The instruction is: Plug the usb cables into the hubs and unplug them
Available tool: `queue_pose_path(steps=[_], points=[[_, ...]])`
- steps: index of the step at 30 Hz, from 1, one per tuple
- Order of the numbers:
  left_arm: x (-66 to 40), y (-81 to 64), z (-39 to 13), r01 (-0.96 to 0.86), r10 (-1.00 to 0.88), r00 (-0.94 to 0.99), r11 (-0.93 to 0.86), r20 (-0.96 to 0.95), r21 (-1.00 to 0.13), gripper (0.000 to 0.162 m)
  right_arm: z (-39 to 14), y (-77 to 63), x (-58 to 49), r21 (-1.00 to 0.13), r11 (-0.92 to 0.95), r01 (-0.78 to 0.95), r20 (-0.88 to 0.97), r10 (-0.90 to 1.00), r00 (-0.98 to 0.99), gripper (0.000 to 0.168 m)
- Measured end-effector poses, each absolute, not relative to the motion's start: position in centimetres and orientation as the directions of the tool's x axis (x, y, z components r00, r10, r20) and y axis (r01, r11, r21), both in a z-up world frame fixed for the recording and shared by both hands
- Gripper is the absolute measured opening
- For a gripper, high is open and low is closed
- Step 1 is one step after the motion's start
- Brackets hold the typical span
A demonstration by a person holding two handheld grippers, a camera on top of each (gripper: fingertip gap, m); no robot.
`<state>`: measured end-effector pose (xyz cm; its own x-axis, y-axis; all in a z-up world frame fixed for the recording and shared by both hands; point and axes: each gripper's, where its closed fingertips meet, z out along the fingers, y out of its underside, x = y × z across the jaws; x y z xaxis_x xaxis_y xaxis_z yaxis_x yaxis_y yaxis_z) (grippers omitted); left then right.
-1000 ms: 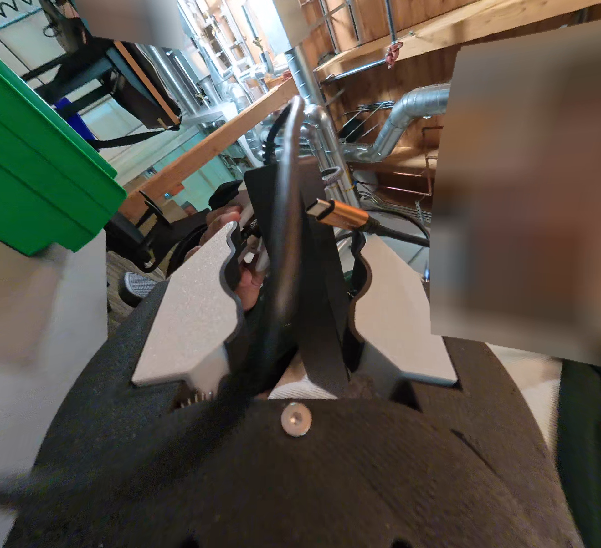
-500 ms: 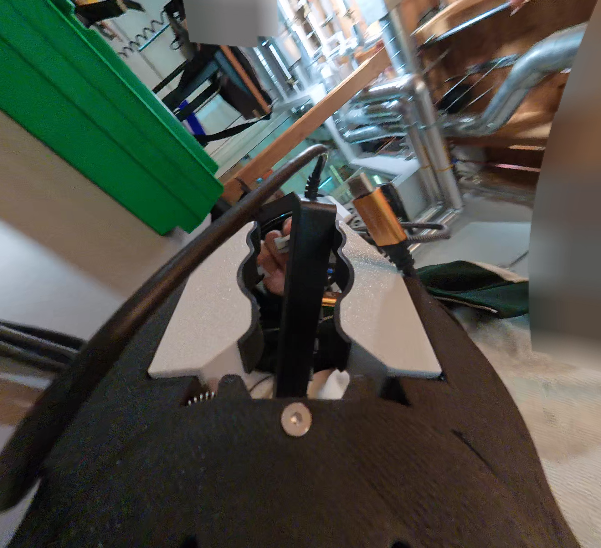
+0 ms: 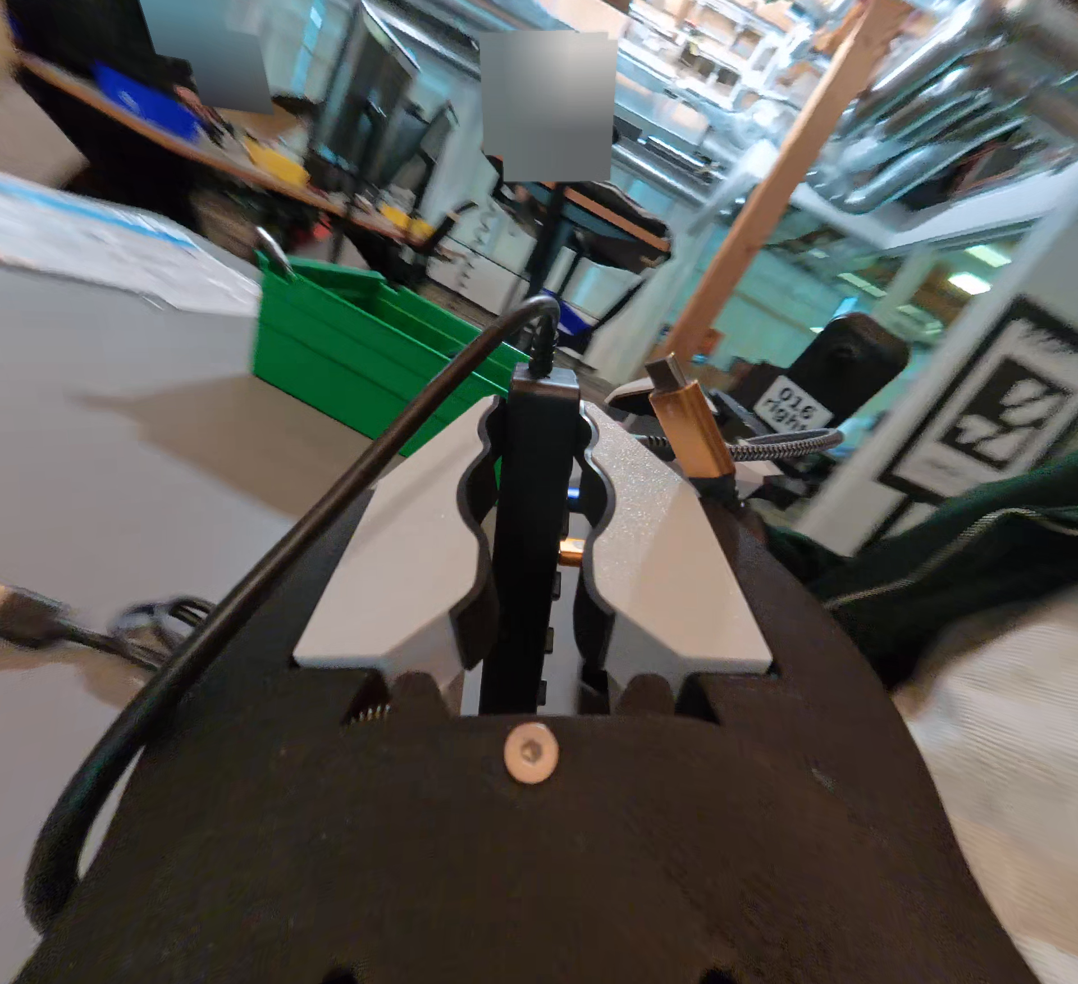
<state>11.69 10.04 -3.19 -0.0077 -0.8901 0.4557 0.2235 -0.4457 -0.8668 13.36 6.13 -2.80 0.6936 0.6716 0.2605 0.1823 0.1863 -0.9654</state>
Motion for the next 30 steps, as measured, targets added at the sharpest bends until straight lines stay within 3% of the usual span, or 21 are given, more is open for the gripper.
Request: queue_pose_path(steps=[5,8,10,12,16,19,22,24,30], points=[[9.9,11.6,-1.3,0.276,-0.944,0.29,-0.075,0.157,-0.958,0.022,-4.8,8.6,16.2,-0.975,0.032,0.221,0.199,0.568,0.798,0.036],[8.9,11.7,-0.1,0.245,-0.903,0.428,0.145,-0.027,-0.959,0.021,-8.1,8.7,16.2,-0.946,-0.211,0.247,0.062,0.629,0.775,0.023],[8.2,12.2,0.3,0.226,-0.865,0.496,0.214,-0.077,-0.95,0.021,-10.3,8.0,15.2,-0.894,-0.366,0.259,-0.066,0.68,0.73,0.027],[7.5,13.0,0.3,0.219,-0.834,0.546,0.235,-0.08,-0.947,0.021,-11.5,7.5,14.4,-0.866,-0.399,0.303,-0.075,0.702,0.708,0.032],[7.2,13.5,0.0,0.168,-0.802,0.582,0.281,-0.135,-0.945,0.022,-12.0,7.8,14.6,-0.832,-0.322,0.452,0.121,0.69,0.713,0.041],[6.5,14.1,0.5,0.18,-0.78,0.614,0.283,-0.117,-0.942,0.021,-12.7,7.9,15.4,-0.791,-0.349,0.502,0.161,0.673,0.722,0.043],[5.0,16.0,0.3,0.207,-0.763,0.645,0.22,-0.036,-0.953,0.022,-12.2,7.5,14.9,-0.829,-0.349,0.436,0.08,0.699,0.711,0.032],[4.0,17.0,0.3,0.207,-0.738,0.675,0.221,-0.025,-0.953,0.022,-11.5,7.2,14.3,-0.858,-0.351,0.374,0.003,0.725,0.689,0.035],[2.6,19.0,-1.1,0.204,-0.699,0.715,0.169,0.028,-0.964,0.021,-7.3,6.6,13.1,-0.951,-0.284,0.123,-0.153,0.777,0.61,0.07]])
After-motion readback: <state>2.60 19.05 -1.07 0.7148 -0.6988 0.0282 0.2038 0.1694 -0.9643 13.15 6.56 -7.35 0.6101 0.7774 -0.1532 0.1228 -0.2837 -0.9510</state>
